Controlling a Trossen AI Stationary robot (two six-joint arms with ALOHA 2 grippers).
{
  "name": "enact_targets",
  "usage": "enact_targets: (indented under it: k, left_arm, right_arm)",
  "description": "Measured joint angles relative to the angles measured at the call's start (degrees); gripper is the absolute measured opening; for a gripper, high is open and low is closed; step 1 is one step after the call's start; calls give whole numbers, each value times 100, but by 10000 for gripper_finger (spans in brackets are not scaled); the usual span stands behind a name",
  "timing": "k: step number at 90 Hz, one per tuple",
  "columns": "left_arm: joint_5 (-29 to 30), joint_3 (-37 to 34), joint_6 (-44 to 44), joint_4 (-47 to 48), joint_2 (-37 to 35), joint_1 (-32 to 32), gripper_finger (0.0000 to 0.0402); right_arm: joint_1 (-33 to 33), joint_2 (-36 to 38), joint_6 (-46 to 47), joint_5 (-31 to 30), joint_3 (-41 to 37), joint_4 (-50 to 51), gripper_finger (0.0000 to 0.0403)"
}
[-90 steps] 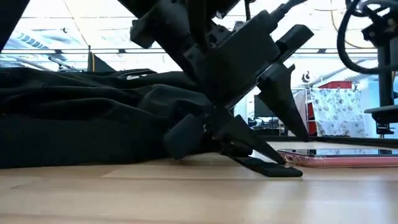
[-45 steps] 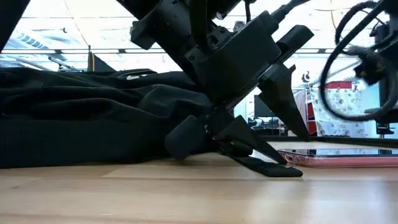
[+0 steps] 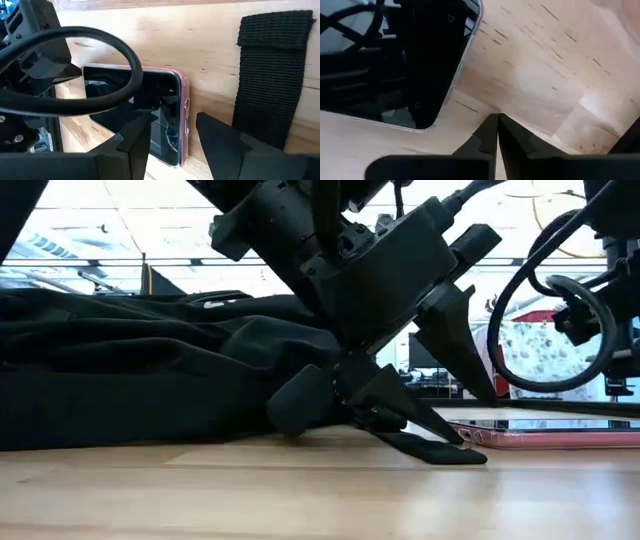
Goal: Unpack backpack
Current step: Put the cellphone into the black backpack
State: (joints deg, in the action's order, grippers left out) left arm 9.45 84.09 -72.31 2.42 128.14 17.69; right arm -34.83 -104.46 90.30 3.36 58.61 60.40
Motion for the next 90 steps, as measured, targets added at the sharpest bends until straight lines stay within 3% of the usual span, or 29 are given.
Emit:
enact_targets:
  k: [13, 36, 64, 90]
  left_arm:
    - [0, 0, 1, 0, 0, 0, 153]
    - [-1, -4, 4, -20, 0, 0, 153]
    - [-2, -4, 6, -37, 2, 0, 153]
    - [-4, -4, 9, -42, 2, 0, 153]
  right_arm:
    - [0, -4, -342, -24, -2, 35, 0]
    - [-22, -9, -123, -210, -15, -26, 0]
    - [-77, -14, -1376, -624, -12, -30, 0]
    - [-395, -37, -2810, -1625, -35, -182, 0]
